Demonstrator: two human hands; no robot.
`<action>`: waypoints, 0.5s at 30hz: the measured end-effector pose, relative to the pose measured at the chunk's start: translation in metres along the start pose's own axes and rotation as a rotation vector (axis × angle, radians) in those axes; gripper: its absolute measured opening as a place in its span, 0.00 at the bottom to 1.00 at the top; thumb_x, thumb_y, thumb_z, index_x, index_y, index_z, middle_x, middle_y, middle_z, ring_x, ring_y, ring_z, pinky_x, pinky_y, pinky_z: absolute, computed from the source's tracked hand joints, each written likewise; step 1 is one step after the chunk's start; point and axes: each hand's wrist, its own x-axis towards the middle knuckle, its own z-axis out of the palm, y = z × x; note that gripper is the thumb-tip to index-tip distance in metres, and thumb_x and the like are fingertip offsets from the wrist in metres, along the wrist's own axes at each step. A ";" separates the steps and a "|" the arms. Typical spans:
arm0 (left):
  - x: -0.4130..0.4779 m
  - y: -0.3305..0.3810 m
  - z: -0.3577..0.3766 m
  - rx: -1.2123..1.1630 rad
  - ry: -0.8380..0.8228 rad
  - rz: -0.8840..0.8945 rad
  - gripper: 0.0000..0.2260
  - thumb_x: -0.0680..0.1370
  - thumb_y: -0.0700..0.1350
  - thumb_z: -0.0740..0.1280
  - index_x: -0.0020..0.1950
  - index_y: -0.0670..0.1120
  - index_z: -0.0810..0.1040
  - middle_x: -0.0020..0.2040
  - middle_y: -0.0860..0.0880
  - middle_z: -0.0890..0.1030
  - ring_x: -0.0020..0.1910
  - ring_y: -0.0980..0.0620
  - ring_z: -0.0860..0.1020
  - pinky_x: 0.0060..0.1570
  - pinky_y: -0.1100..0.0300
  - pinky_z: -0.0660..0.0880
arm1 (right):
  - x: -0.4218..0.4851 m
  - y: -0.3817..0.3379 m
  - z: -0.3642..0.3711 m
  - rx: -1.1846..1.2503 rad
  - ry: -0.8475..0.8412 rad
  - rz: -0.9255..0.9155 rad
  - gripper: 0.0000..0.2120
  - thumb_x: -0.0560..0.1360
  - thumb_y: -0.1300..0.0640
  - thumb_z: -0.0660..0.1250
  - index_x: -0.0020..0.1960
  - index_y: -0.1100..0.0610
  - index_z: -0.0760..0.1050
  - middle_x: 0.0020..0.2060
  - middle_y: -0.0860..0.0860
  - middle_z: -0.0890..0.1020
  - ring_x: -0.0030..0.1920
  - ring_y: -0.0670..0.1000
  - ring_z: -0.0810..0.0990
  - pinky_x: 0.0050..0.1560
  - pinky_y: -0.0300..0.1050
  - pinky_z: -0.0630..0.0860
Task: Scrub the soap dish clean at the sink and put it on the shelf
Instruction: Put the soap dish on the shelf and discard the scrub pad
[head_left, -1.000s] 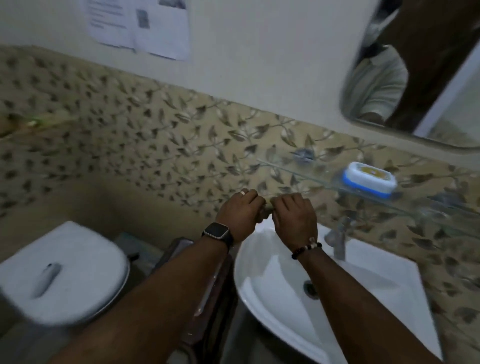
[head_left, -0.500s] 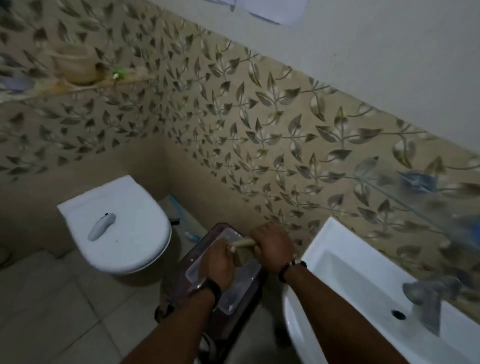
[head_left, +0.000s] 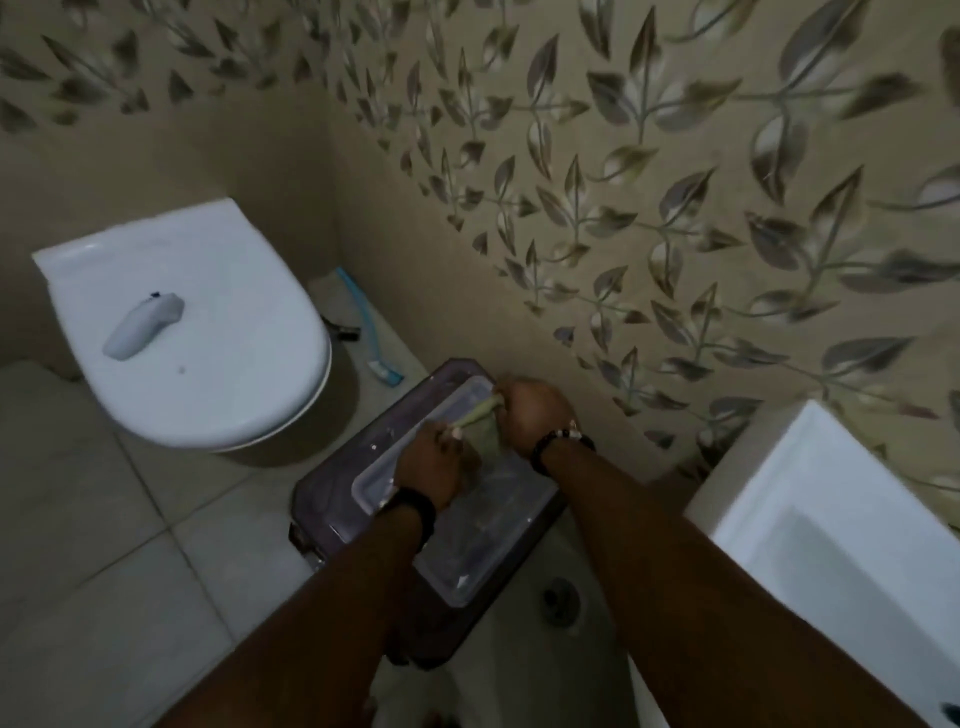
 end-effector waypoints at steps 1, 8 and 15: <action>0.007 -0.005 0.002 0.077 -0.013 0.030 0.17 0.84 0.45 0.60 0.70 0.38 0.72 0.65 0.37 0.78 0.62 0.37 0.77 0.57 0.52 0.73 | 0.006 0.001 0.006 -0.016 0.003 0.010 0.15 0.81 0.56 0.62 0.66 0.59 0.75 0.61 0.62 0.79 0.60 0.63 0.78 0.58 0.53 0.75; 0.001 -0.040 0.020 0.673 -0.061 0.366 0.20 0.82 0.43 0.56 0.73 0.44 0.69 0.72 0.43 0.71 0.65 0.42 0.73 0.63 0.50 0.71 | 0.010 -0.014 0.055 -0.273 -0.225 -0.113 0.17 0.84 0.56 0.55 0.68 0.58 0.74 0.68 0.57 0.76 0.66 0.58 0.75 0.67 0.53 0.72; 0.015 -0.052 0.025 0.759 -0.232 0.396 0.24 0.83 0.47 0.57 0.79 0.45 0.60 0.80 0.45 0.61 0.74 0.43 0.66 0.73 0.49 0.63 | 0.011 -0.006 0.079 -0.271 -0.521 -0.108 0.30 0.82 0.51 0.59 0.81 0.53 0.53 0.82 0.53 0.50 0.81 0.58 0.52 0.80 0.57 0.53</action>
